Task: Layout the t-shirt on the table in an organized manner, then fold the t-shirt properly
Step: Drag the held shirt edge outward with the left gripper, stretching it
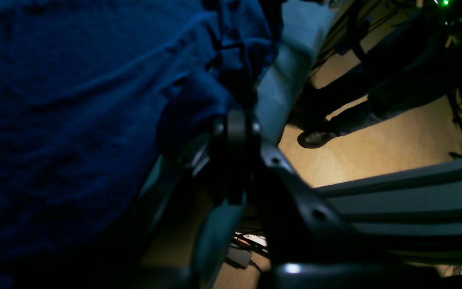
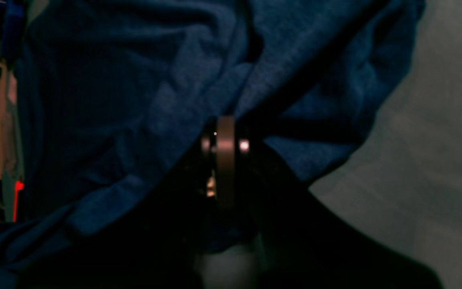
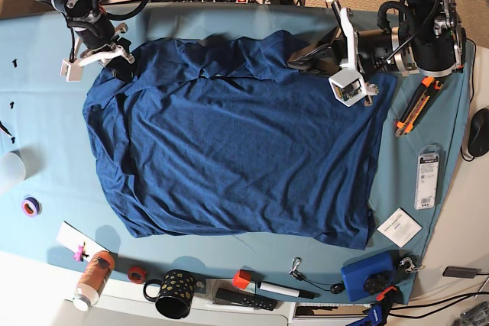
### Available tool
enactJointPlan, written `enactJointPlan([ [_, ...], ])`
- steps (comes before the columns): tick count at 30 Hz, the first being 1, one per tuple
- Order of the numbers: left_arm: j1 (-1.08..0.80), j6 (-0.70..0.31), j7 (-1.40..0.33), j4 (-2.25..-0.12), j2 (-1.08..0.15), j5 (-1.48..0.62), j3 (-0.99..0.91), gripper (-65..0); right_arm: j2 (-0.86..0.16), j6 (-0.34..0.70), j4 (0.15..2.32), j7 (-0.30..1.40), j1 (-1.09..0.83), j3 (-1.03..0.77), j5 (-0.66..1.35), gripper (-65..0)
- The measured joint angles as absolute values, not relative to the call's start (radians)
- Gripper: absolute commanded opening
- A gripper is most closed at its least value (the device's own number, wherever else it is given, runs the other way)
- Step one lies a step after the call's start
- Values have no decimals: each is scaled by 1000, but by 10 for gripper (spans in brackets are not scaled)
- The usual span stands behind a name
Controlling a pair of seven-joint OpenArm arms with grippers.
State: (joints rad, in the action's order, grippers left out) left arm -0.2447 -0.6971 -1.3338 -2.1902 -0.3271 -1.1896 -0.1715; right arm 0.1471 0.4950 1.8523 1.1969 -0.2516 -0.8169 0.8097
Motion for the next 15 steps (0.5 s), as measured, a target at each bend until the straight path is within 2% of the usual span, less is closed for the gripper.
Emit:
enactJointPlan([
  [7, -237, -697, -1309, -2190, -327, -1190, -189, -650, 113, 498, 1852, 1202, -181, -817, 810, -650],
  [11, -237, -697, -1278, -2190, -327, -1198, -280, -650, 89, 498, 1853, 1216, -137, -817, 810, -650],
  [15, -236, -697, -1266, -2189, -327, -1287, -368, -650, 76, 545, 1853, 1219, -110, -817, 822, -650],
])
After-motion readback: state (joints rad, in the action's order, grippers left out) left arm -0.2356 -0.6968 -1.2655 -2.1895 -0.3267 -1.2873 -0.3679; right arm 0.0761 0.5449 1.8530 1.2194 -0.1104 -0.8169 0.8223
